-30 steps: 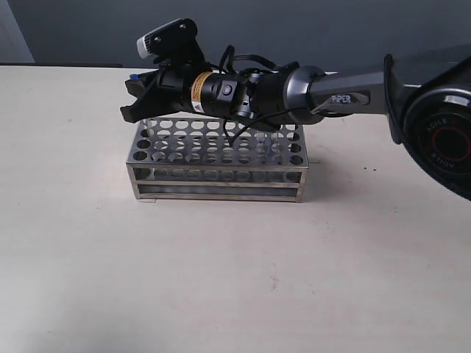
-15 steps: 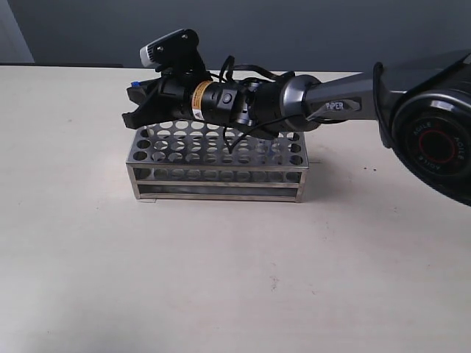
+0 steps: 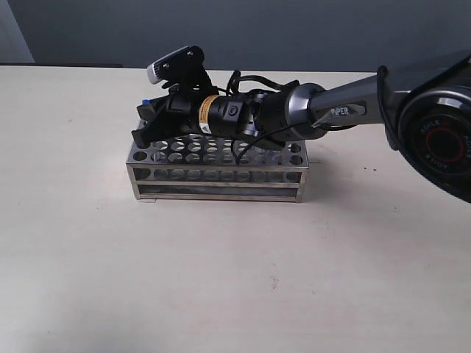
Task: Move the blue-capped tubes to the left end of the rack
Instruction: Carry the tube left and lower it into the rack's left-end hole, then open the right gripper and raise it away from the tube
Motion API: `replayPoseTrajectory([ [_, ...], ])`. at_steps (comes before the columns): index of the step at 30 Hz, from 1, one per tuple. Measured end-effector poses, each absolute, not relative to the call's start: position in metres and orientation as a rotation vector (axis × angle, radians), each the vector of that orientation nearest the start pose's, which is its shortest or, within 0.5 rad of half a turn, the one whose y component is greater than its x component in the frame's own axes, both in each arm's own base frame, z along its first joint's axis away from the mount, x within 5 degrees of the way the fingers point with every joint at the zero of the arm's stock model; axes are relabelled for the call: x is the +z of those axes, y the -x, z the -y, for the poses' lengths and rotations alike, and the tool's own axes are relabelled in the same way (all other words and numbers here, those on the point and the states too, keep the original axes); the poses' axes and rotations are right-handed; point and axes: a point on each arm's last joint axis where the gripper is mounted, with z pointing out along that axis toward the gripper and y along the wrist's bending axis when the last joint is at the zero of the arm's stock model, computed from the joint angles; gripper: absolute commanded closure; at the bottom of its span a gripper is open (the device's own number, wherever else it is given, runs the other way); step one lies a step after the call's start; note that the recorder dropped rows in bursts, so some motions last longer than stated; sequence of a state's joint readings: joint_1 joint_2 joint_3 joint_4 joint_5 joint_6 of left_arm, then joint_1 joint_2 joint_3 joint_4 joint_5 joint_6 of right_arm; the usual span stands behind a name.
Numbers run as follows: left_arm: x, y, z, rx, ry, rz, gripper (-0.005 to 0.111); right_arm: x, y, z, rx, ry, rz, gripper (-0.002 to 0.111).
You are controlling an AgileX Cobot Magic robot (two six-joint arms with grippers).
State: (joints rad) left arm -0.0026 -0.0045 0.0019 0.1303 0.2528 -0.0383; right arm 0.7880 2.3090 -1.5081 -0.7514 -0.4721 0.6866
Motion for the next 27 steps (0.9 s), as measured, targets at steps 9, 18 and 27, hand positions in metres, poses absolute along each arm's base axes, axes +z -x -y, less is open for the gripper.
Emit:
replayPoseTrajectory([
  [9,0.190,-0.055,-0.003,0.091,-0.054,-1.732,0.106,0.127,-0.336,-0.376,0.802,0.967,-1.766,0.087],
  [18,0.190,-0.055,-0.003,0.091,-0.054,-1.732,0.106,0.131,-0.336,-0.375,0.795,0.956,-1.777,0.069],
  [27,0.190,-0.055,-0.003,0.091,-0.054,-1.732,0.106,0.197,-0.337,-0.361,0.657,0.900,-1.773,0.069],
])
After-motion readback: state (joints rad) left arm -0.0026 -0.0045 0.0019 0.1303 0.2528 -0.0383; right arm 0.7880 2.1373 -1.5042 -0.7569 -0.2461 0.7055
